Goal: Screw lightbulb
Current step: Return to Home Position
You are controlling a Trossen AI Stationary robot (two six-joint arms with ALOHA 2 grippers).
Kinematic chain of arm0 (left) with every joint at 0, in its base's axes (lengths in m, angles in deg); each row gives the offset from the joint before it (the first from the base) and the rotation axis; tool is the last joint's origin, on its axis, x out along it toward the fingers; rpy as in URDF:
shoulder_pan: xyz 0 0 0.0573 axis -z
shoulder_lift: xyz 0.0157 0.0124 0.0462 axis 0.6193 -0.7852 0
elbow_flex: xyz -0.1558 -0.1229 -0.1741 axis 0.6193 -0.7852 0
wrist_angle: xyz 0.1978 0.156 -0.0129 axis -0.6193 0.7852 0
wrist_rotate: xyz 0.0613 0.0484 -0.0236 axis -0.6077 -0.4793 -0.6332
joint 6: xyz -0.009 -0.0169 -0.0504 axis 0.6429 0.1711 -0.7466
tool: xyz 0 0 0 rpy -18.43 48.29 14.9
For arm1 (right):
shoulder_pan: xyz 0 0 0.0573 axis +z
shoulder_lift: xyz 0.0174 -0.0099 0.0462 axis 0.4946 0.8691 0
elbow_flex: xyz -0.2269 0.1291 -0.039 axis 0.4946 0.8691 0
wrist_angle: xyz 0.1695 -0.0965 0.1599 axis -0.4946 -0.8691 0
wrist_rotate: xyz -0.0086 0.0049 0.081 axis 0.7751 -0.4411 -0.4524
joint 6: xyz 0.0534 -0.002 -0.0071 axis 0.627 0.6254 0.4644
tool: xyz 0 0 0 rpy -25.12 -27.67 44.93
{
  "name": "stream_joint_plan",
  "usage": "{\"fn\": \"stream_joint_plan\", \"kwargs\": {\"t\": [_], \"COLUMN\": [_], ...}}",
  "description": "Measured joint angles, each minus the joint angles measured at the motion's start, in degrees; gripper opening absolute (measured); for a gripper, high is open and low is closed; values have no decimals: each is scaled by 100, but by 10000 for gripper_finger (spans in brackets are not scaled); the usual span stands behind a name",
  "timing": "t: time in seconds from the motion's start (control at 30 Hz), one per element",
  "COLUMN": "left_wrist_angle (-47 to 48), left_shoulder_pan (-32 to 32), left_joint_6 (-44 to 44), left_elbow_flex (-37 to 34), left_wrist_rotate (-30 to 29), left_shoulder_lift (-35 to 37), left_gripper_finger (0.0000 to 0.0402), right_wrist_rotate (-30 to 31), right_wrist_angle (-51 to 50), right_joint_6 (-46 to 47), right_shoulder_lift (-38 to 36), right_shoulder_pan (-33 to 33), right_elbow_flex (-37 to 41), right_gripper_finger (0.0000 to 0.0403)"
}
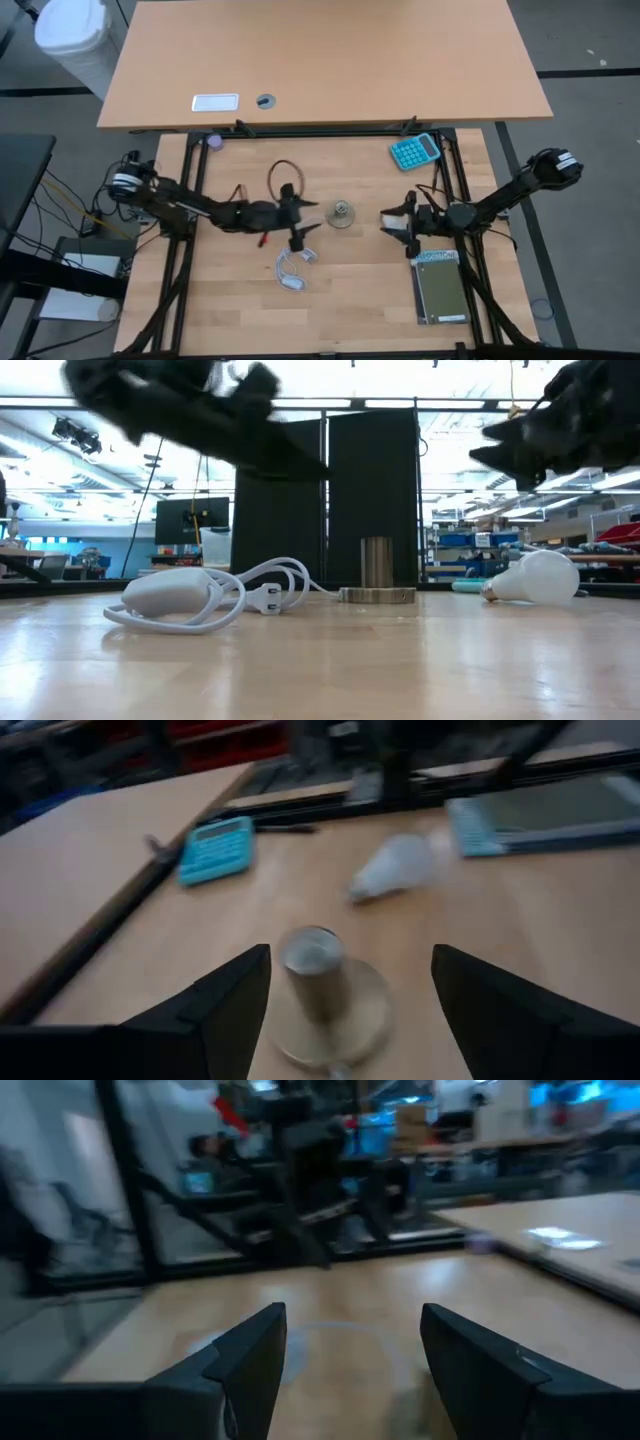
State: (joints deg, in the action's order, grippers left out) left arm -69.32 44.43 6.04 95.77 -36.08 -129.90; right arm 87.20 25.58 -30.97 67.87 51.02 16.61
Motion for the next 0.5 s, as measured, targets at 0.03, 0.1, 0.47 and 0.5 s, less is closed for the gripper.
{"fn": "stream_joint_plan", "kwargs": {"t": [0.03,0.1,0.47,0.5], "left_wrist_angle": [-221,-547,-1926,-2007], "left_shoulder_pan": [27,43,-123,-126], "left_joint_6": [0,124,-290,-337], "left_elbow_flex": [-233,-657,-2251,-2371], "left_wrist_rotate": [75,124,1363,1416], "left_shoulder_lift": [88,195,314,308], "left_gripper_finger": [281,278,249,244], "right_wrist_rotate": [-194,-395,-227,-232], "right_wrist_angle": [-43,-284,-370,-375], "right_joint_6": [91,63,-326,-327], "right_shoulder_lift": [-48,-129,-124,-119], "right_shoulder_pan": [1,25,-67,-65], "right_elbow_flex": [-9,-8,-2,-1], "right_gripper_finger": [233,231,231,231]}}
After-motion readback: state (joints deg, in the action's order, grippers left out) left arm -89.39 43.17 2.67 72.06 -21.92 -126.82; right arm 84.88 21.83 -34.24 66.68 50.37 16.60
